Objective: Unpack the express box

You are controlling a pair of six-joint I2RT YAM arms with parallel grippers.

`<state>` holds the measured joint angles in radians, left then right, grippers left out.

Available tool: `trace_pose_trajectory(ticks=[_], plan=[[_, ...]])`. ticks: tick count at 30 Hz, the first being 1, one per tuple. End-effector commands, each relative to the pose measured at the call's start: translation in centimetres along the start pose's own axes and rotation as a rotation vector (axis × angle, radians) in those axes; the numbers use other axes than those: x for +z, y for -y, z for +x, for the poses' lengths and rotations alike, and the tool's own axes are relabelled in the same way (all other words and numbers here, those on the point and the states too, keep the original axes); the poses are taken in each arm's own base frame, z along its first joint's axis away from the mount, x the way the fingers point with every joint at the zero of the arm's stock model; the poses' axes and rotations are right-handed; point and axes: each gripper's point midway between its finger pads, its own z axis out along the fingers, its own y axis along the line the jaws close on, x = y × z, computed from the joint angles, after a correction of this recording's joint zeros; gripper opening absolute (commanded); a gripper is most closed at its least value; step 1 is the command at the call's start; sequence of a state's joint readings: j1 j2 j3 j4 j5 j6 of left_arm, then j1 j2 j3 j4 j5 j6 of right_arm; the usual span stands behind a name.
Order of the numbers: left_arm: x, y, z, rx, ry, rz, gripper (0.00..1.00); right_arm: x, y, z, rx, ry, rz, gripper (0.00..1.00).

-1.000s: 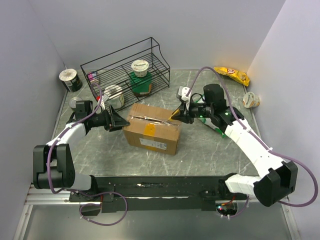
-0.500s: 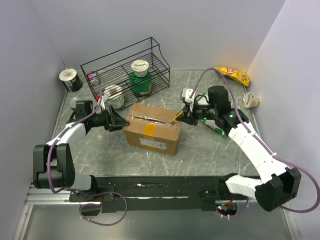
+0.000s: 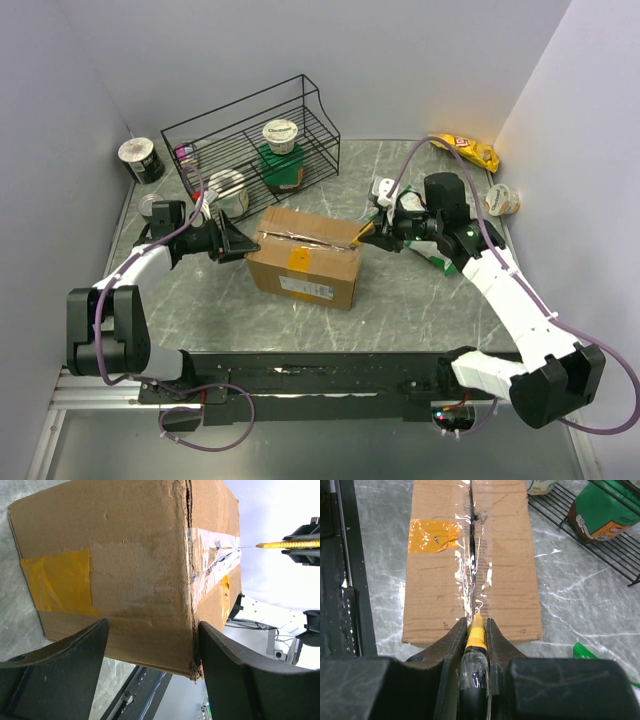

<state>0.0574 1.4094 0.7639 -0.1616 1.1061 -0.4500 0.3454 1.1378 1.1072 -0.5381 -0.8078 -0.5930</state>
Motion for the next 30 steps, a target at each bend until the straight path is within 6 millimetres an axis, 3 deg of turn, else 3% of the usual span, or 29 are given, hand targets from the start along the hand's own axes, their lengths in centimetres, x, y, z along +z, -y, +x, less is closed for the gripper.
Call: trace_pose_trajectory(ticks=[1, 12, 16, 19, 22, 26, 30], plan=[[-0.2, -7.5, -0.2, -0.008, 0.059, -0.310, 0.75, -1.9, 0.1, 0.6, 0.015, -0.050, 0.049, 0.00], [0.0, -7.8, 0.0, -0.002, 0.046, -0.321, 0.75, -3.8, -0.5, 1.2, 0.032, -0.086, 0.069, 0.00], [-0.2, -6.9, -0.7, 0.033, 0.051, -0.300, 0.75, -5.2, 1.2, 0.0, 0.091, -0.055, 0.154, 0.00], [-0.1, -3.4, -2.1, 0.115, 0.064, -0.185, 0.79, -6.5, 4.2, -0.9, 0.178, -0.009, 0.303, 0.00], [-0.4, 0.9, -4.3, 0.202, 0.088, -0.083, 0.79, -7.2, 5.6, -0.5, 0.256, 0.014, 0.404, 0.00], [-1.9, 5.3, -7.7, 0.411, 0.119, -0.069, 0.79, -6.8, 7.0, 2.2, 0.342, -0.020, 0.507, 0.00], [-3.5, 5.7, -9.7, 0.557, 0.146, -0.171, 0.77, -5.0, 7.5, 4.1, 0.377, -0.072, 0.518, 0.00]])
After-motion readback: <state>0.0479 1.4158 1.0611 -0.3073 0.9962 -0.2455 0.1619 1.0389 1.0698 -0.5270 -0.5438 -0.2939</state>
